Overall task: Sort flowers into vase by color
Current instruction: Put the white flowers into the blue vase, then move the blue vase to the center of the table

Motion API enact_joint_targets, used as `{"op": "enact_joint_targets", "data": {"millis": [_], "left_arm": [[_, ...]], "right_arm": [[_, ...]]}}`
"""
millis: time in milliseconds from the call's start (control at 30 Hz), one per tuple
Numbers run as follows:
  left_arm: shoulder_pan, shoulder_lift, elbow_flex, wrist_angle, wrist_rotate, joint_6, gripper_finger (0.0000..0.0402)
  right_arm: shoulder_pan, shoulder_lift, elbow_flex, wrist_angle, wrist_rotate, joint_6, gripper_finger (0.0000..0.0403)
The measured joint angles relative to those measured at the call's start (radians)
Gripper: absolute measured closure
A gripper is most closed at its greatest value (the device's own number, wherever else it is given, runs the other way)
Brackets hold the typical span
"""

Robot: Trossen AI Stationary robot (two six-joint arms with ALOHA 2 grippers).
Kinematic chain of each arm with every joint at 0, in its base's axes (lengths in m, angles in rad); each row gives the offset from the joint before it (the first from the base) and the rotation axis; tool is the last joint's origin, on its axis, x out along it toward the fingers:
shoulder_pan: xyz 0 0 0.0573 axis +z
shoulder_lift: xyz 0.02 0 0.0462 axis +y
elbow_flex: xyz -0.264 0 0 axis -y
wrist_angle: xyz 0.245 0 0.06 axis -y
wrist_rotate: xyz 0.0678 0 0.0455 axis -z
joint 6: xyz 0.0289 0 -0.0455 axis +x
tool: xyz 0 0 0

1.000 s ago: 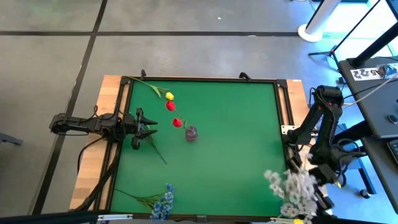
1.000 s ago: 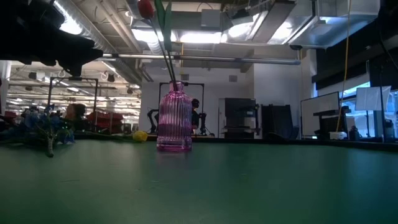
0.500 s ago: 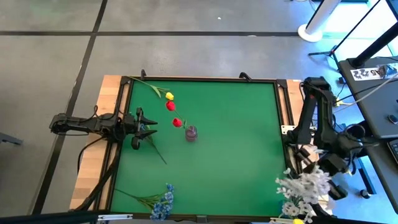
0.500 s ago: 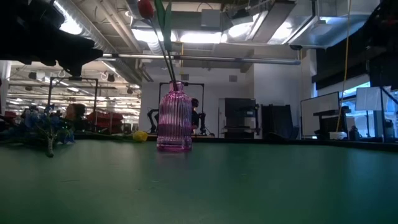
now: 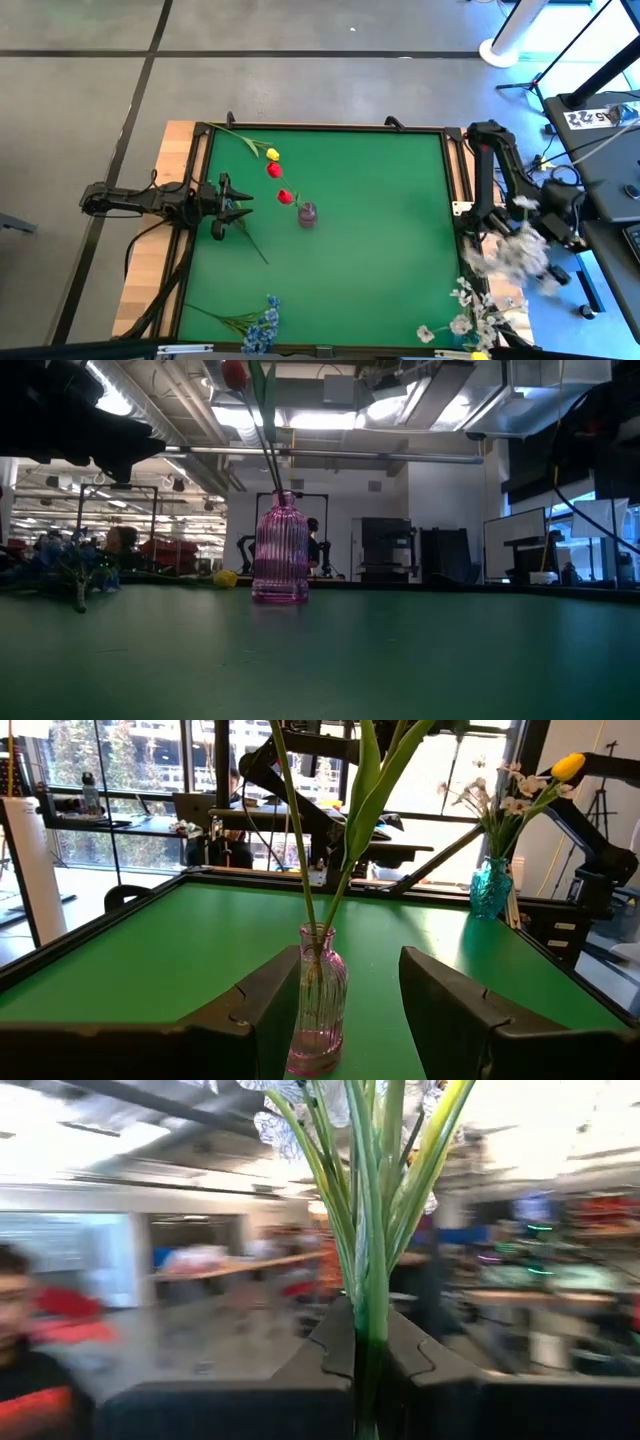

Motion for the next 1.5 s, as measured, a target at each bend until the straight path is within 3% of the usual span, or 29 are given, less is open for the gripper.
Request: {"op": "enact_joint_targets", "data": {"millis": [200, 467, 567, 733, 1100, 1233, 1500], "left_arm": [[0.0, 0.0, 0.0, 0.0, 0.0, 0.0, 0.0234], [0.0, 0.0, 0.0, 0.0, 0.0, 0.0, 0.0234], [0.0, 0.0, 0.0, 0.0, 0.0, 0.0, 0.0234], [0.0, 0.0, 0.0, 0.0, 0.0, 0.0, 0.0234], [0.0, 0.0, 0.0, 0.0, 0.0, 0.0, 0.0234], [0.0, 0.0, 0.0, 0.0, 0.0, 0.0, 0.0234], [0.0, 0.0, 0.0, 0.0, 0.0, 0.0, 0.0234]], "right_arm": [[0.002, 0.021, 0.0, -0.308, -0.142, 0.386, 0.0397], [-0.036, 0.227, 0.0, -0.247, -0.159, 0.522, 0.0398], [-0.131, 0.305, 0.0, -0.23, -0.227, 0.584, 0.0397], [-0.346, 0.382, 0.0, -0.141, -0.492, 0.64, 0.0398], [-0.703, 0.312, 0.0, -0.057, -0.757, 0.529, 0.0397], [-0.698, 0.224, 0.0, -0.142, -0.735, 0.531, 0.0398], [-0.493, 0.165, 0.0, -0.26, -0.444, 0.538, 0.0397]]}}
